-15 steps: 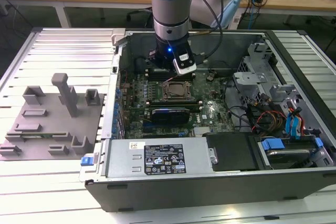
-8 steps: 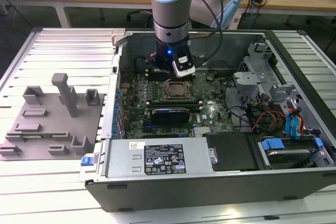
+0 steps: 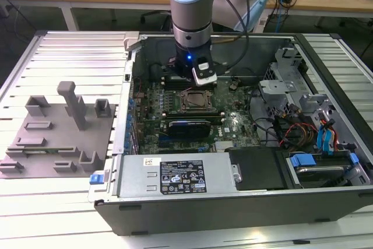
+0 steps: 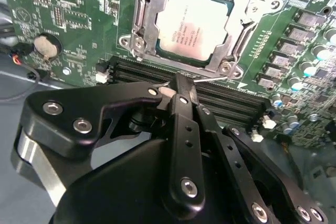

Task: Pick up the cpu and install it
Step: 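Install the first cpu locking lever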

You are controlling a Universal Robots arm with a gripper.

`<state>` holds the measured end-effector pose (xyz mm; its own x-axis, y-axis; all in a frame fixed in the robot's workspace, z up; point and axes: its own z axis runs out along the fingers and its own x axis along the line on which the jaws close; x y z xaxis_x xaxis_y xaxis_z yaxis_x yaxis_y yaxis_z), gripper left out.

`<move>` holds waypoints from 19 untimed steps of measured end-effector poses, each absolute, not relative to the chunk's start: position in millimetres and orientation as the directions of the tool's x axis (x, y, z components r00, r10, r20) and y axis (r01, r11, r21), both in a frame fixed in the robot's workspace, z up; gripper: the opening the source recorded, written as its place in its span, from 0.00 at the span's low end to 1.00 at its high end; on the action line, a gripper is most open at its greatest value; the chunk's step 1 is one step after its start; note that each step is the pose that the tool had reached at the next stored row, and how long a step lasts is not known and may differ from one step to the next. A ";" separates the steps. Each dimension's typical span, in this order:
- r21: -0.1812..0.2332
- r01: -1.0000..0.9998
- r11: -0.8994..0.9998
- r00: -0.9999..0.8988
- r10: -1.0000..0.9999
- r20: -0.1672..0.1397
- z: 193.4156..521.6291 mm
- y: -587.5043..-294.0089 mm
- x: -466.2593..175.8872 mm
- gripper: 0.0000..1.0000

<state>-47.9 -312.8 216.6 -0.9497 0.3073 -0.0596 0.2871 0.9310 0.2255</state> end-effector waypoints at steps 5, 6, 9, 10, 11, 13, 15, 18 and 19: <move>0.225 0.362 0.904 -0.921 0.384 -0.060 215.3 -309.3 -47.8 0.11; 0.226 0.365 0.903 -0.920 0.386 -0.060 215.2 -306.8 -47.8 0.11; 0.225 0.372 0.900 -0.917 0.394 -0.060 214.4 -303.8 -47.9 0.11; 0.224 0.374 0.900 -0.916 0.396 -0.060 213.5 -303.6 -47.9 0.11; 0.222 0.376 0.899 -0.915 0.398 -0.061 212.3 -303.6 -47.8 0.11; 0.217 0.386 0.897 -0.911 0.408 -0.063 207.6 -303.4 -47.8 0.11; 0.211 0.397 0.893 -0.906 0.418 -0.066 205.6 -303.3 -46.6 0.11; 0.207 0.410 0.888 -0.900 0.432 -0.068 204.0 -303.4 -42.0 0.11; 0.206 0.416 0.886 -0.897 0.437 -0.068 203.5 -303.4 -40.1 0.11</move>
<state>-40.1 -303.4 203.5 -0.8968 0.4370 -0.0685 0.4159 0.8858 0.2059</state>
